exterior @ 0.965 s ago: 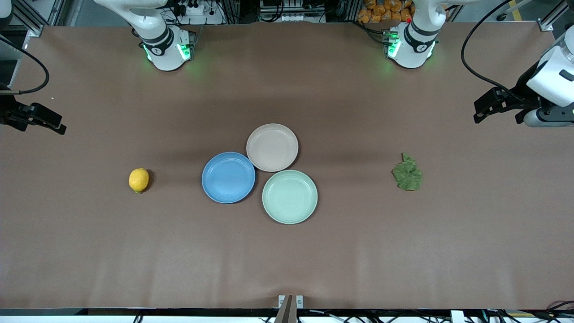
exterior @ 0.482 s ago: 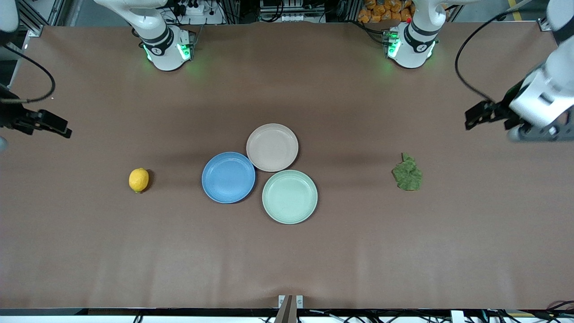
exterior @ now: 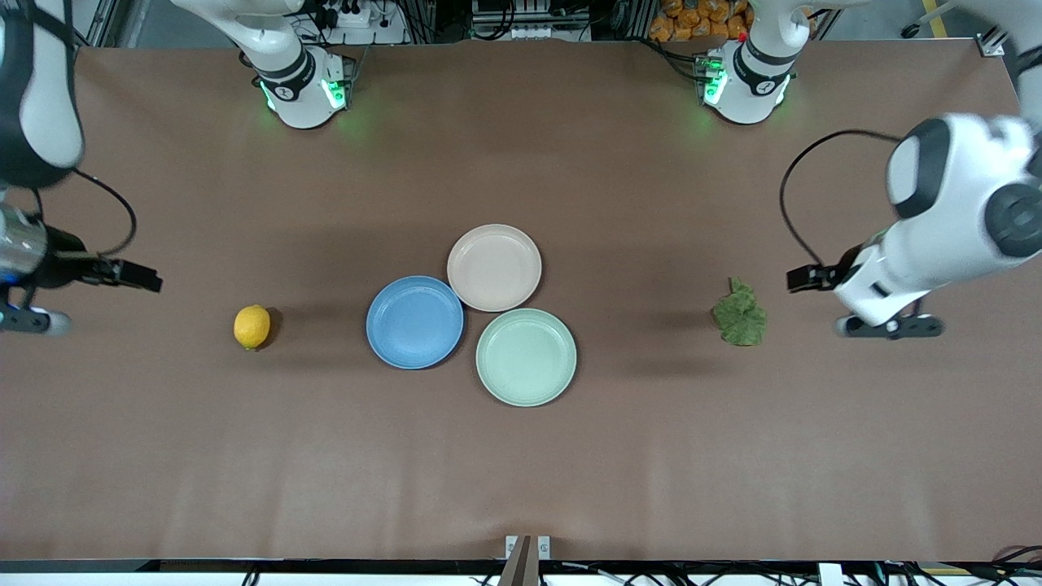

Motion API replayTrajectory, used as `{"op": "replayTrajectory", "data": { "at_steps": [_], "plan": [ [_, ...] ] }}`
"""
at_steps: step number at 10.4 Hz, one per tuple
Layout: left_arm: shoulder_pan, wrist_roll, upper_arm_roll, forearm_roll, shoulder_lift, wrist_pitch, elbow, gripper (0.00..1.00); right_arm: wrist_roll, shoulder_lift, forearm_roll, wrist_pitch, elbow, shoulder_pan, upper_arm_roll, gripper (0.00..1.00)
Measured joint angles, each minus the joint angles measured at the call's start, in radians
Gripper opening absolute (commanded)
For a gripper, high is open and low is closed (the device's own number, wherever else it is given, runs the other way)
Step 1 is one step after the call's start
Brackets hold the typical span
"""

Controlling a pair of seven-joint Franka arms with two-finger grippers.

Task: Place lemon and lettuce in plates
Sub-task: 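Reach the right gripper to the lemon while the left gripper reaches the lettuce, then grasp the lemon with the right gripper while the left gripper grasps the lettuce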

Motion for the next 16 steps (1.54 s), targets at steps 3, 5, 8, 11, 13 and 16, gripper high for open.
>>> {"op": "replayTrajectory", "data": {
  "at_steps": [3, 5, 8, 11, 13, 16],
  "plan": [
    [-0.014, 0.003, -0.002, 0.009, 0.084, 0.133, -0.075, 1.00, -0.001, 0.058, 0.000, 0.187, -0.132, -0.012, -0.001, 1.00],
    [-0.021, 0.003, -0.002, 0.011, 0.146, 0.221, -0.115, 1.00, -0.001, 0.116, 0.000, 0.225, -0.160, -0.021, -0.001, 1.00],
    [-0.021, 0.003, -0.001, 0.012, 0.218, 0.253, -0.122, 1.00, -0.001, 0.184, 0.015, 0.270, -0.183, -0.050, -0.002, 1.00],
    [-0.021, 0.002, -0.001, 0.012, 0.250, 0.271, -0.128, 0.98, -0.004, 0.254, 0.071, 0.316, -0.202, -0.050, 0.008, 1.00],
    [-0.026, -0.001, -0.002, 0.012, 0.270, 0.291, -0.129, 0.90, -0.004, 0.289, 0.102, 0.334, -0.202, -0.035, 0.015, 1.00],
    [-0.035, -0.015, -0.003, 0.012, 0.294, 0.297, -0.130, 0.55, -0.003, 0.314, 0.110, 0.335, -0.202, -0.030, 0.016, 1.00]
  ]
}}
